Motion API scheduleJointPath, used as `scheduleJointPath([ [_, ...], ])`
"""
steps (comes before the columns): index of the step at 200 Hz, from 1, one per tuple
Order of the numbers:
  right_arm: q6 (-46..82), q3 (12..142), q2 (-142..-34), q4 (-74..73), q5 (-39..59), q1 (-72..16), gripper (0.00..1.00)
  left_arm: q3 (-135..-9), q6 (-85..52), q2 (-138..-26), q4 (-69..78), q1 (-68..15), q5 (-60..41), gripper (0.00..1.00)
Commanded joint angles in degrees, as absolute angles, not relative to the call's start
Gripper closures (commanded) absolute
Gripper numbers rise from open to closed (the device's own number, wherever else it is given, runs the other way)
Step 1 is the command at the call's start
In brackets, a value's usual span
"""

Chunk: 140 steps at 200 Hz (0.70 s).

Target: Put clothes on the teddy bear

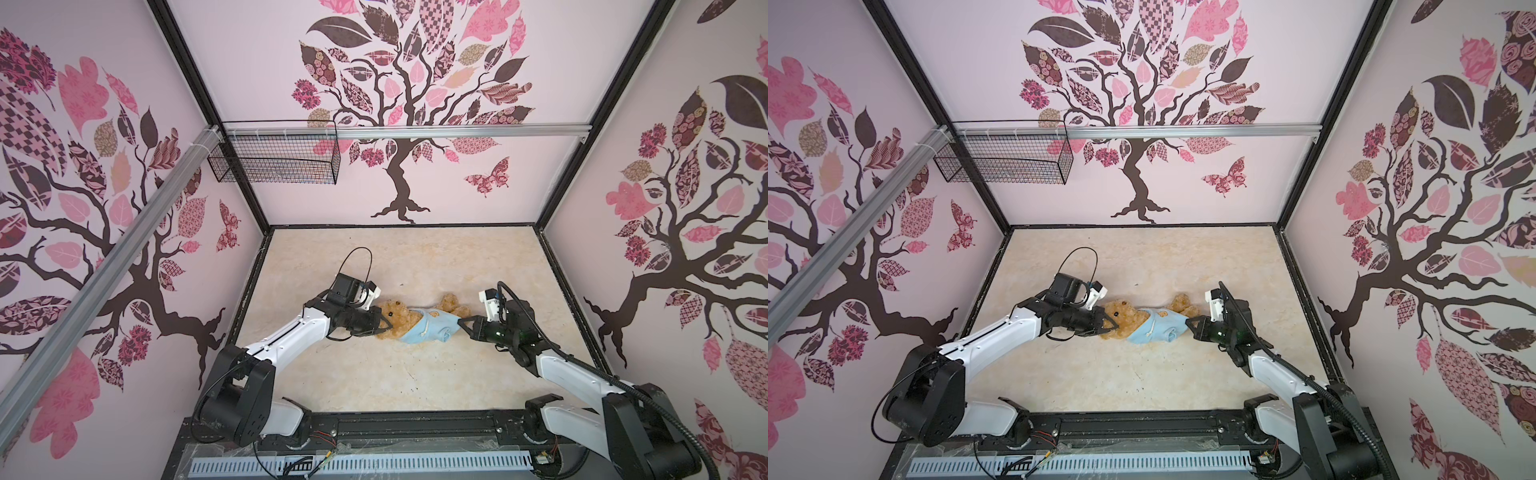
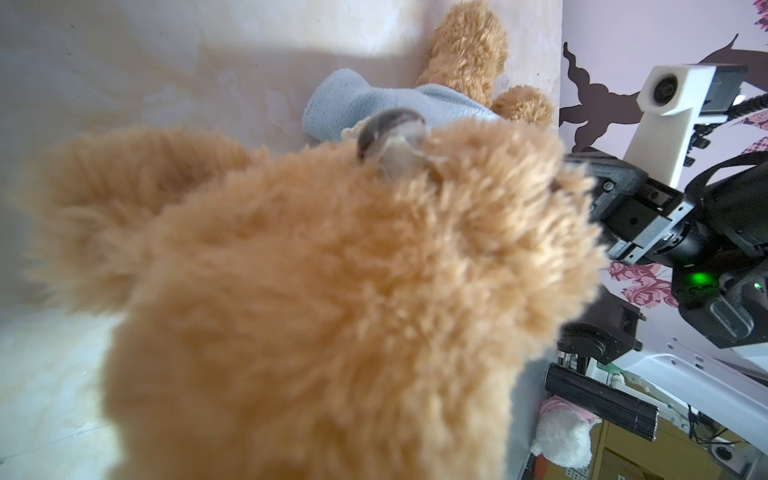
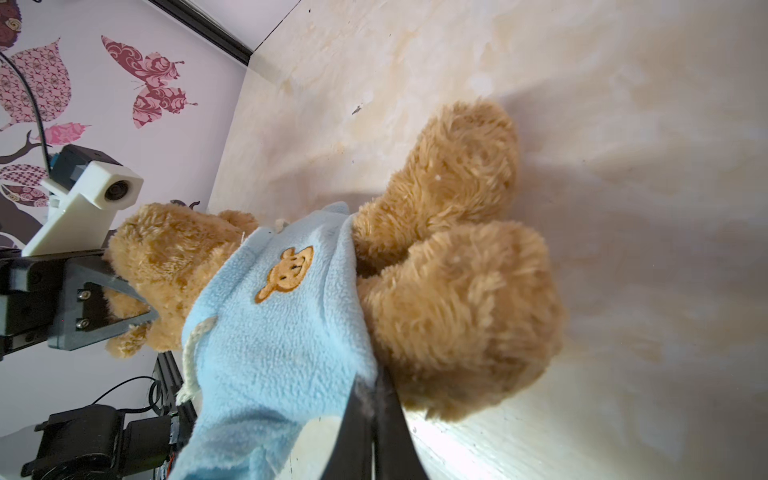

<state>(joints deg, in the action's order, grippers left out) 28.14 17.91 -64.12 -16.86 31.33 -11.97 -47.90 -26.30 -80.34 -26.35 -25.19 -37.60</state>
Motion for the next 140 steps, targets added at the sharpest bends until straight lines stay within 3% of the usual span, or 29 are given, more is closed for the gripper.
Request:
scheduleJointPath([
  [1, 28.7, 16.7, -63.8, -16.9, 24.6, -6.7, 1.0, -49.8, -22.9, -79.0, -31.6, -24.1, -33.0, 1.0],
  [44, 33.0, 16.0, -61.9, -21.9, 30.8, -4.0, 1.0, -50.4, -19.1, -78.3, -34.0, -25.7, -27.8, 1.0],
  [85, 31.6, 18.0, -65.6, -23.3, 30.9, -16.6, 1.0, -50.5, -19.0, -78.3, -31.0, -29.3, -30.8, 1.0],
  [108, 26.7, 19.9, -65.6, -16.3, 28.7, -16.6, 0.91, -50.6, -17.2, -77.5, -31.6, -29.5, -30.4, 1.0],
  [140, 22.1, 21.5, -56.5, -6.9, 21.4, -16.6, 0.73, -50.6, -17.1, -77.8, -31.4, -29.5, -30.4, 1.0],
])
